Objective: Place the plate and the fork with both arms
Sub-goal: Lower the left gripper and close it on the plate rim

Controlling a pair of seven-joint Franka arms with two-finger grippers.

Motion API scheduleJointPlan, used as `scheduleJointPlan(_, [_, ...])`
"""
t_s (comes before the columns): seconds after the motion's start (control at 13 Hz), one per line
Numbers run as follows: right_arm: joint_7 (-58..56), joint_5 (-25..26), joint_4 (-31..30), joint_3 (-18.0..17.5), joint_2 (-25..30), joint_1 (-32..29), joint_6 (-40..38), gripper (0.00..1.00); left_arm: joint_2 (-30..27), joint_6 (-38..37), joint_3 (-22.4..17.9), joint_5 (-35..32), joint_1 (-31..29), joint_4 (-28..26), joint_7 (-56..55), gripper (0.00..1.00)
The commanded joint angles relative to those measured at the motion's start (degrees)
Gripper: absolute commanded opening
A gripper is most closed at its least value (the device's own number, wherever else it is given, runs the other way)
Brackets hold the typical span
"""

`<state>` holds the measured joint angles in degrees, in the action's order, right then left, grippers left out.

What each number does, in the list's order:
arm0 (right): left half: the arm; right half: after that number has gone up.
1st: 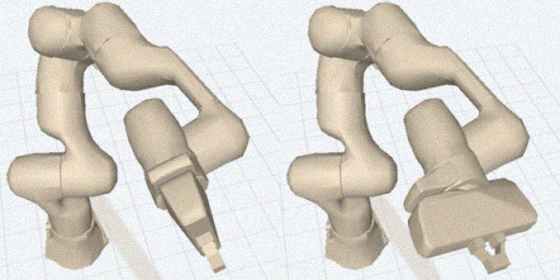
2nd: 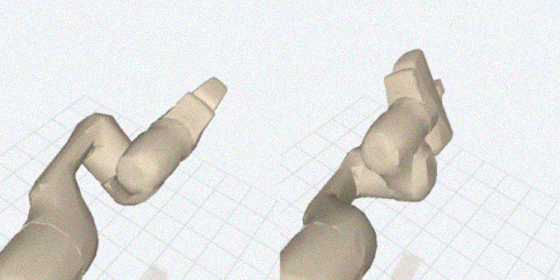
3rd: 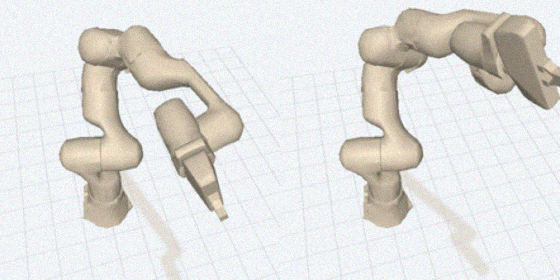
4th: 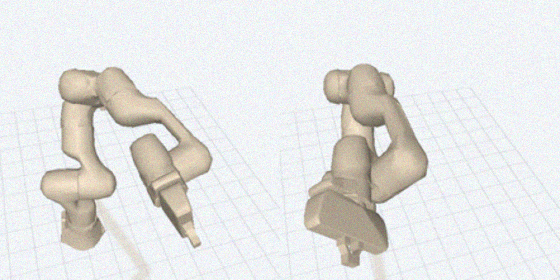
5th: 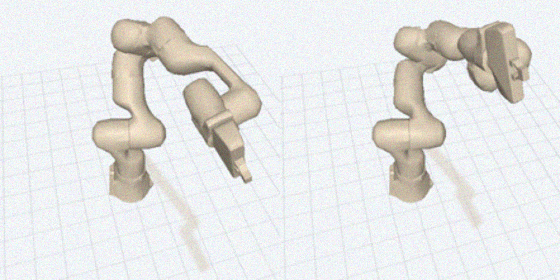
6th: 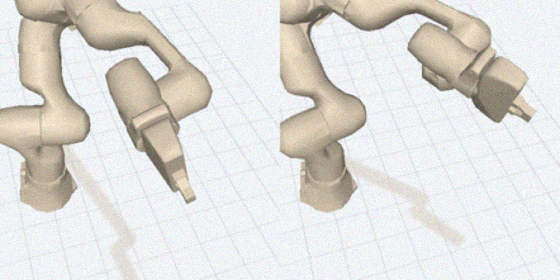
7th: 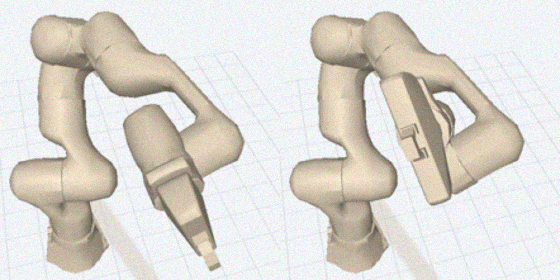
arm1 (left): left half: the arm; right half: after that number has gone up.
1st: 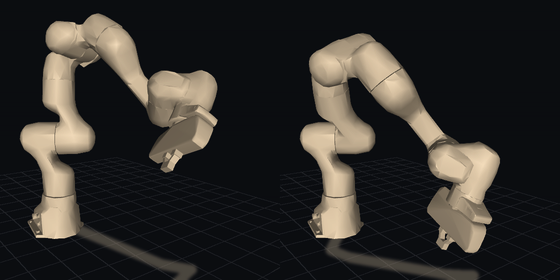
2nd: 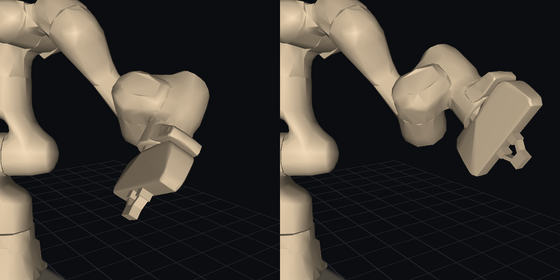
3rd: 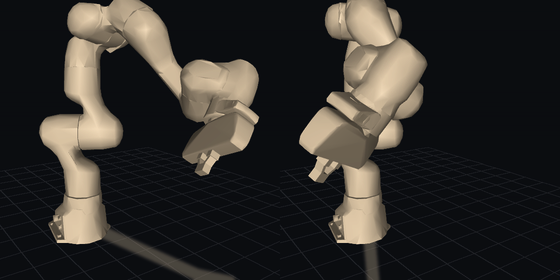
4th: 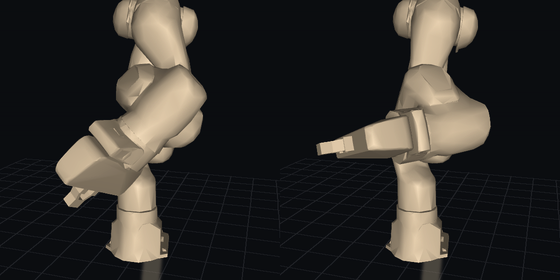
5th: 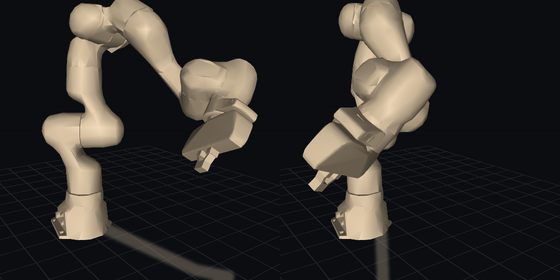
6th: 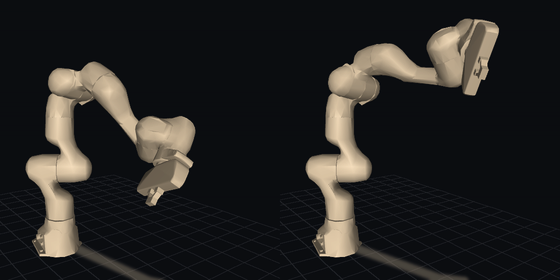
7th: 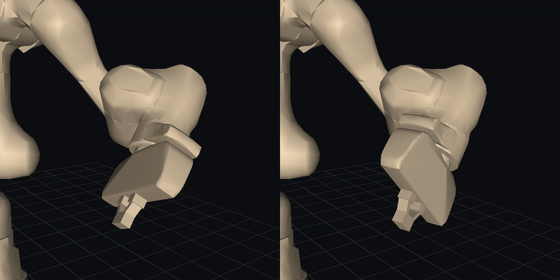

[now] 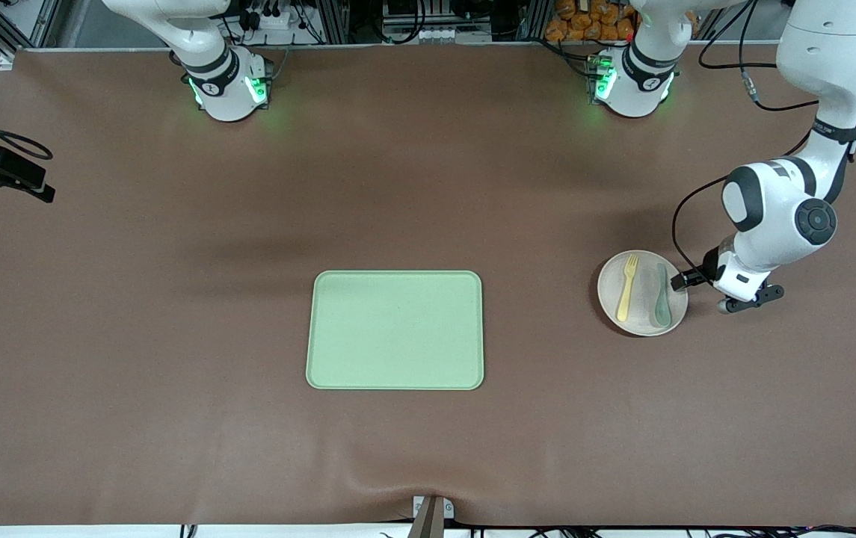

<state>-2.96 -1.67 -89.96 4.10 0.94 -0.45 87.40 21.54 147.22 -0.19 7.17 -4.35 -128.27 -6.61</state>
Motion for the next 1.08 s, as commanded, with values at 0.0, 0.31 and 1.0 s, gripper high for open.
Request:
scheduleJointPlan(0.0, [0.59,-0.79,-2.06,-0.15,1.61,-0.35,1.02,1.00,0.78,0.61,0.54,1.53,-0.49,0.48,0.63,0.48])
scheduleJointPlan(0.31, [0.59,-0.88,-2.06,-0.15,1.61,-0.35,1.02,1.00,0.87,0.61,0.54,1.70,-0.57,0.48,0.63,0.34])
scheduleJointPlan(1.0, [0.59,-0.88,-2.06,-0.15,1.61,-0.35,1.02,1.00,2.37,0.53,3.18,8.56,-0.57,2.32,0.89,0.00])
